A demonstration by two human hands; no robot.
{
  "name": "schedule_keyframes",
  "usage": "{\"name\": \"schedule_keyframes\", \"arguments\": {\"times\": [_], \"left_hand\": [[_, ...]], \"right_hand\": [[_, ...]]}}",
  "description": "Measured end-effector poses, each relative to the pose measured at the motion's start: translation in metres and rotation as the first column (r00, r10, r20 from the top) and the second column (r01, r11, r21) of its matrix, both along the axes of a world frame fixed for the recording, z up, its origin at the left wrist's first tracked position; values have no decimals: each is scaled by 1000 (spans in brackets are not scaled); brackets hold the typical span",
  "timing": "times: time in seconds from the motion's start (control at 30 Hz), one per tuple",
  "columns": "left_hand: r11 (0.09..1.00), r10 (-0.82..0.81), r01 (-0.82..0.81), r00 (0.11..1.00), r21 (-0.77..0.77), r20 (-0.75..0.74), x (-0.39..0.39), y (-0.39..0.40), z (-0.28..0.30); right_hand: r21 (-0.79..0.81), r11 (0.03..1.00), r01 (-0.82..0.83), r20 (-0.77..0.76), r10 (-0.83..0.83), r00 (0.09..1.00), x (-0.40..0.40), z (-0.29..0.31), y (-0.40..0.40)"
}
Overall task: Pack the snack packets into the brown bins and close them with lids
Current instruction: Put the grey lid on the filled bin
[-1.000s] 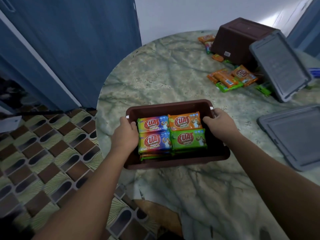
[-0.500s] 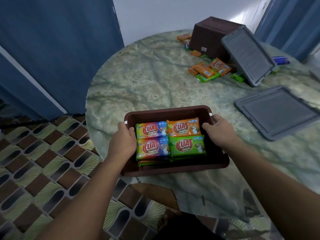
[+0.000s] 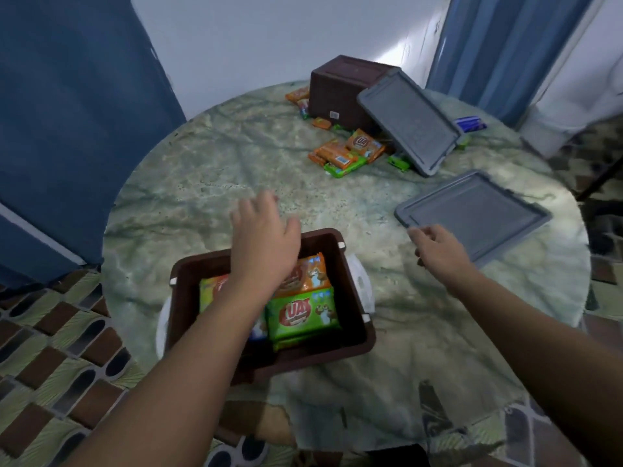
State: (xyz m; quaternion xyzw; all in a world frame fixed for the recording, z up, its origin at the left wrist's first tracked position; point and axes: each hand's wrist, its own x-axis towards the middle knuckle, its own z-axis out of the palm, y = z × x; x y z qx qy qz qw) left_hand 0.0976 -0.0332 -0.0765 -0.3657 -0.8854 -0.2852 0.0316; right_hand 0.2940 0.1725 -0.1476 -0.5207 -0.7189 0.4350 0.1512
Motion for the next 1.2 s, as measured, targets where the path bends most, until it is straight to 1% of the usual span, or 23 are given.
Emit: {"name": "schedule_keyframes", "arguments": {"times": [0.1,0.2,0.27,0.33,0.43,0.5,0.53,0.67,0.8,0.9,0.97,1.03,1.13,1.2], "left_hand": [[985,-173,173,984,14,42,37,77,3],[970,-236,243,961,-32,147,73,150,-12],[971,-202,228,946,-79,253,94,195,-30],[961,-130,205,926,-184,355,113,236,-53],[900,-8,221,870,-376,493,124,265,-93],[871,50,233,834,-433,550,129,279,-117],[868,69,224,830,-444,554,131,283,-125],[887,98,172,837,-428,539,125,291,-132],[894,98,112,896,-434,433,98,292,-131],[892,176,33,893,-451,413,84,288,-131],[899,271,-59,853,-433,446,81,287,-132],[918,332,-136,777,-372,534,82,286,-133],[943,332,-230,663,-240,671,84,284,-126],[944,320,-274,628,-183,710,83,285,-112]], "right_hand": [[48,999,18,81,-22,996,33,-3,58],[89,996,27,131,-38,991,63,-6,110],[106,994,4,167,-22,986,83,-6,143],[115,993,-29,206,5,979,104,-10,179],[166,982,-85,227,45,973,120,-16,217],[169,978,-125,266,77,961,130,-20,244],[165,976,-140,285,89,955,133,-22,255],[130,975,-181,331,129,935,134,-28,282],[19,980,-199,390,176,904,123,-34,284],[47,978,-206,443,164,882,116,-41,273],[27,987,-156,433,130,892,112,-43,265],[-23,998,-64,397,68,915,109,-44,258],[-74,997,35,277,-13,961,110,-41,248],[-82,994,67,194,-50,980,108,-36,240]]}}
